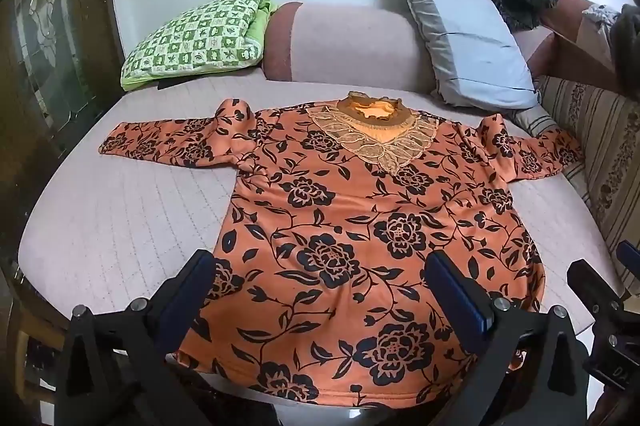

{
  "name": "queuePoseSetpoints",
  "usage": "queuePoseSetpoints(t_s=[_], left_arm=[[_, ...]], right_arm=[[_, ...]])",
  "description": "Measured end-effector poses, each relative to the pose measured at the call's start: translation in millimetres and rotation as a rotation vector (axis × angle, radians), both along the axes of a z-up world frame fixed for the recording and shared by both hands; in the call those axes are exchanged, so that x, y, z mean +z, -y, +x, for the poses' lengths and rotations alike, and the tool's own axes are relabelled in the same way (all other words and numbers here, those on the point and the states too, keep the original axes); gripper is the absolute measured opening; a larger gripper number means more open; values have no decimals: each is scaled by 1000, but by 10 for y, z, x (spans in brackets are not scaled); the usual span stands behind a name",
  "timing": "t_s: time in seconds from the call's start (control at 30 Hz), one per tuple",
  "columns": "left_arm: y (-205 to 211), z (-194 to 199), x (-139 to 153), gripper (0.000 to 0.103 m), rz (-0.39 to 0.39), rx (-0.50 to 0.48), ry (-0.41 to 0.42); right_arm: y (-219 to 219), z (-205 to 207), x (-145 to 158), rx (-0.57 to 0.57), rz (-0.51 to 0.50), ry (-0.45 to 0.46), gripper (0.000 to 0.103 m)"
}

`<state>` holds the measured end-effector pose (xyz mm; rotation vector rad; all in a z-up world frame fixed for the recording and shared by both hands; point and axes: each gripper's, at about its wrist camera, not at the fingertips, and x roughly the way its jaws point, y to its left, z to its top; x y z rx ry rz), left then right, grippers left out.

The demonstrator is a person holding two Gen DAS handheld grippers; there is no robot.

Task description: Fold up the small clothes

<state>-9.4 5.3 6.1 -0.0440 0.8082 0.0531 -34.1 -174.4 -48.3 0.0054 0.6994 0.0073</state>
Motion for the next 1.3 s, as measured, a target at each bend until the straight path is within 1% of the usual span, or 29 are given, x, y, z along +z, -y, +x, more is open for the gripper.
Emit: queuePoseSetpoints(t_s=[1.3], left_arm=[[20, 10, -23, 103, 20, -9, -1]], right_arm=[[-44, 43, 38, 14, 19, 4, 103]])
